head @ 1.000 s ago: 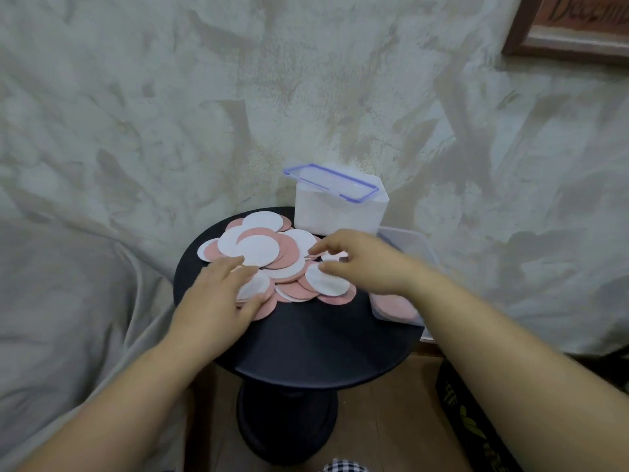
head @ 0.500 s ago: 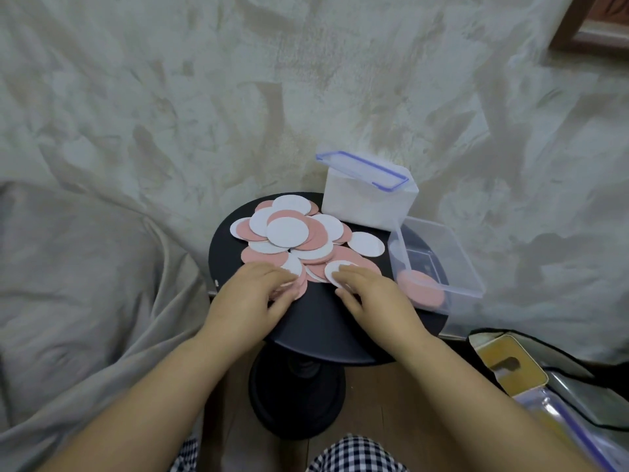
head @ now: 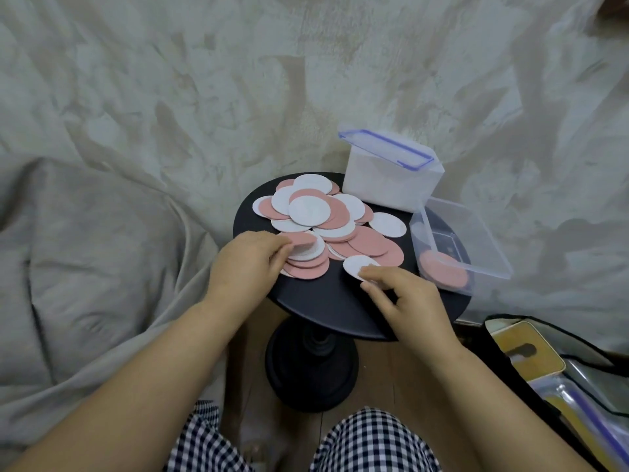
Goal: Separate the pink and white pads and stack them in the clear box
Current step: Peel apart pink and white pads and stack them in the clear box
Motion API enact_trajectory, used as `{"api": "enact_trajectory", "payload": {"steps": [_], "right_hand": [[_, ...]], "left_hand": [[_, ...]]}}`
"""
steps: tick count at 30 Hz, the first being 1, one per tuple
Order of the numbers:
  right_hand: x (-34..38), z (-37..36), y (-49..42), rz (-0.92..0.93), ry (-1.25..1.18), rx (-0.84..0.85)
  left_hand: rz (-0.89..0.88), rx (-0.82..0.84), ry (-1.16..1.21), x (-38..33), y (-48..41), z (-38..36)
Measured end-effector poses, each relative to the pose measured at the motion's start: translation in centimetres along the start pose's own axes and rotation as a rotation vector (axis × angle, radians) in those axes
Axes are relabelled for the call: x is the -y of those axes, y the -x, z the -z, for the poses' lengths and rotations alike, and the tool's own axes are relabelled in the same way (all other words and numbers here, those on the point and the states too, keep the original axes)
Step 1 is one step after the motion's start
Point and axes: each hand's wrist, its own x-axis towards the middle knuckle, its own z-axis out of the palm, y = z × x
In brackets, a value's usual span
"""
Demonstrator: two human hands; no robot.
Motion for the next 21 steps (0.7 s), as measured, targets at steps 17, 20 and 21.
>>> {"api": "enact_trajectory", "payload": {"steps": [17, 20, 21], "right_hand": [[4.8, -0.3, -2.2, -0.371, -0.572, -0.163], [5.4, -0.9, -2.4, -0.367, -0.578, -0.169], [5.5, -1.1, -2.7, -0.357, -0.564, -0.168]], "left_hand": [[0.611, -0.033, 1.13, -6.4, 4.0, 0.9], [0.603, -0.054, 1.107, -6.0, 4.2, 1.3], [0.613, -0.09, 1.098, -5.6, 4.1, 1.5]]}}
